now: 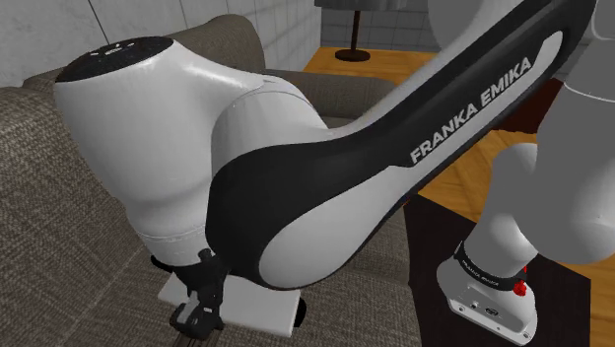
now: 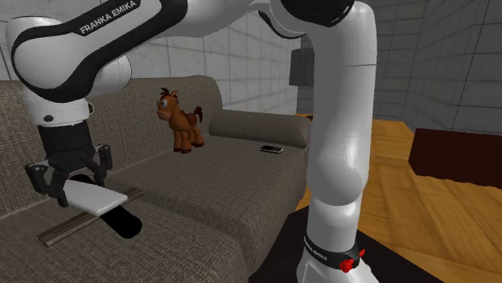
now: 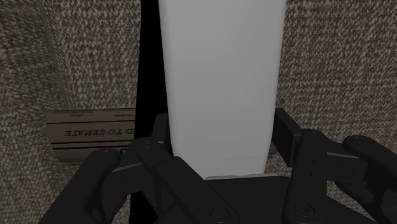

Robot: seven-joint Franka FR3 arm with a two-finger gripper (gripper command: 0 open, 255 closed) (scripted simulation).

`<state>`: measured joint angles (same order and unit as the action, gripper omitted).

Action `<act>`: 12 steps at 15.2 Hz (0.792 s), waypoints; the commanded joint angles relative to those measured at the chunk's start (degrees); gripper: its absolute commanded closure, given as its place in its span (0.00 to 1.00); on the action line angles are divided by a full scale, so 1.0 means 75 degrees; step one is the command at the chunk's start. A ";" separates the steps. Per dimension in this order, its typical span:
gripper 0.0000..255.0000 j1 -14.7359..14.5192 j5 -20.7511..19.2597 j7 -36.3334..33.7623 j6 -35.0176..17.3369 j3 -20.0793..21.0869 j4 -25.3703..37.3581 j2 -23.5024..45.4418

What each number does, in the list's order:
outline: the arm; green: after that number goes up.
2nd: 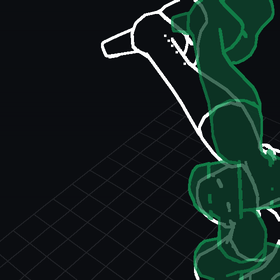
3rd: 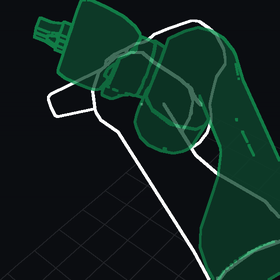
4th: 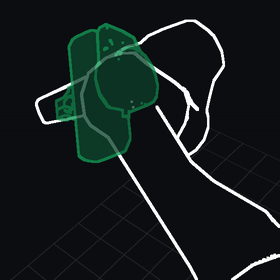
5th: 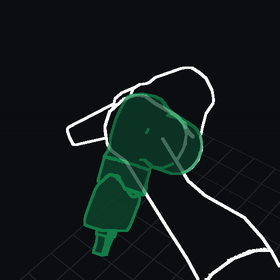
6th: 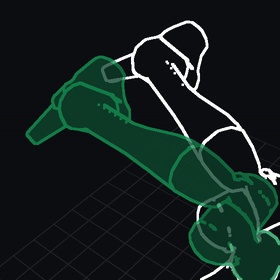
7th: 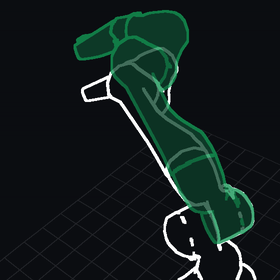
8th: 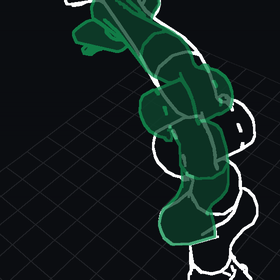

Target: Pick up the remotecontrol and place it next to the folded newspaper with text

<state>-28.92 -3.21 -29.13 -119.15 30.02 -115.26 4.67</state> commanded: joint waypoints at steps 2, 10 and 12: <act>1.00 -0.0339 -0.0465 -0.0660 0.0260 0.0147 0.0927 0.0801; 1.00 -0.1728 -0.1579 -0.1991 0.1300 0.0145 0.3859 0.3026; 1.00 -0.2168 -0.1815 -0.2204 0.1669 0.0078 0.4804 0.3649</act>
<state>-43.65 -15.92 -44.95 -108.10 30.86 -82.85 29.72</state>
